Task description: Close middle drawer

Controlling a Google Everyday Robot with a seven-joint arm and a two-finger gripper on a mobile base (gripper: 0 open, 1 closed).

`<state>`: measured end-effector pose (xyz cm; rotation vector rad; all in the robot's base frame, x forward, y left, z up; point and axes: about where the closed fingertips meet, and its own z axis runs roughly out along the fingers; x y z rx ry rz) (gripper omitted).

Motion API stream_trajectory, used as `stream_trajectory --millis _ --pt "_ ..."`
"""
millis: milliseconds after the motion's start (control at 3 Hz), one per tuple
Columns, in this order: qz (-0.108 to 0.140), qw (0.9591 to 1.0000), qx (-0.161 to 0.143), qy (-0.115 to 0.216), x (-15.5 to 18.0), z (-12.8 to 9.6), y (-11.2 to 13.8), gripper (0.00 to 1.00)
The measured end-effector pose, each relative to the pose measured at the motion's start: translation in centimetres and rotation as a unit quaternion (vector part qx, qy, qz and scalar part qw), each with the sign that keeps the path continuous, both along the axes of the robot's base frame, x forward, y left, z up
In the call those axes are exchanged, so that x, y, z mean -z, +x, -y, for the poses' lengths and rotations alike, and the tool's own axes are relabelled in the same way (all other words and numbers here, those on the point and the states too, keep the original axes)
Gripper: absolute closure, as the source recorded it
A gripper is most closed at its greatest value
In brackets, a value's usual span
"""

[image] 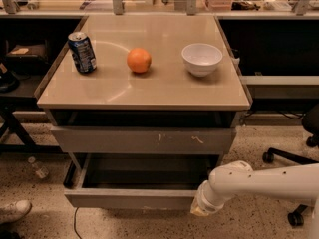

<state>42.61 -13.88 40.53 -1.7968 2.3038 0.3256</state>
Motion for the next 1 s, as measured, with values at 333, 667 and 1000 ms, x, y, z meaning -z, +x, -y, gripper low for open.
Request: stream_trajectory --millis 333,667,1000 --pt "0.000 1.0000 -0.001 -0.001 0.03 -0.08 0.07 0.82" --pt "0.000 1.0000 -0.002 -0.001 0.03 -0.08 0.06 0.59" --pt "0.000 1.0000 -0.002 -0.001 0.03 -0.08 0.06 0.35"
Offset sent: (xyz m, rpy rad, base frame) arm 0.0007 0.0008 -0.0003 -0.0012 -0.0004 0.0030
